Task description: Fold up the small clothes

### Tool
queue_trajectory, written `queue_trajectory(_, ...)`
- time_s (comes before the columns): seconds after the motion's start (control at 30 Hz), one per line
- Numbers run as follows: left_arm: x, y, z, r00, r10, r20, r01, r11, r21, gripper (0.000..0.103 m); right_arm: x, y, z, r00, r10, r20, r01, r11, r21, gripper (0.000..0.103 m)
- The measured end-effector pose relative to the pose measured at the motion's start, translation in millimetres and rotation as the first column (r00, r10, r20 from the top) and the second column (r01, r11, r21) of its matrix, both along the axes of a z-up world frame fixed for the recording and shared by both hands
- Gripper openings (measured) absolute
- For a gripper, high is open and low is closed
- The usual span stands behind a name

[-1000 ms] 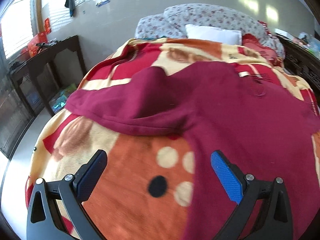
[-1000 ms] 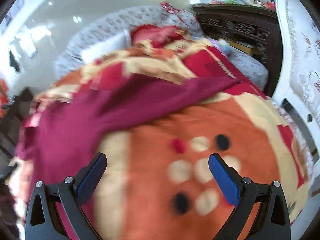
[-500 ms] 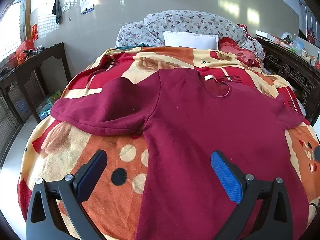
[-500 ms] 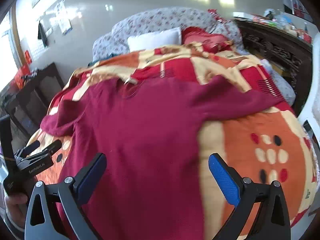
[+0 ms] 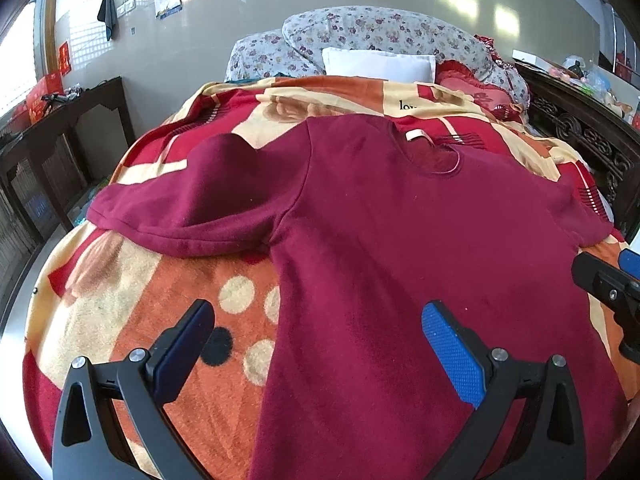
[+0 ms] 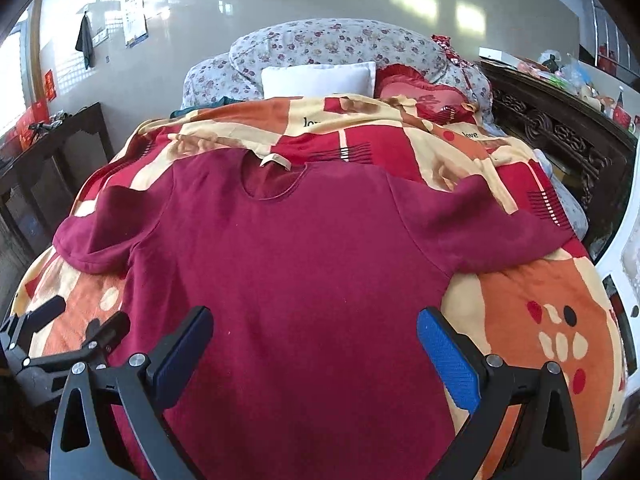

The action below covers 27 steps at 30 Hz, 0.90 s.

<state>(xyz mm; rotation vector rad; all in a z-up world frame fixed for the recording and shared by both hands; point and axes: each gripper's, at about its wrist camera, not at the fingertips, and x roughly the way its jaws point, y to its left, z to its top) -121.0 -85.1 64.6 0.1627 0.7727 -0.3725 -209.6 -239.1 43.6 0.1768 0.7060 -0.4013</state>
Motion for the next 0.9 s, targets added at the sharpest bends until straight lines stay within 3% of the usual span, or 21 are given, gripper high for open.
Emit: queue_trajectory(0.9, 7, -6, -7, 1.0, -0.007, -0.008, 0.007, 1.0, 0.011, 0.103, 11, -7, -18, 0.999, -0.033, -0.029, 0.033, 0.999, 0.014, 0.103)
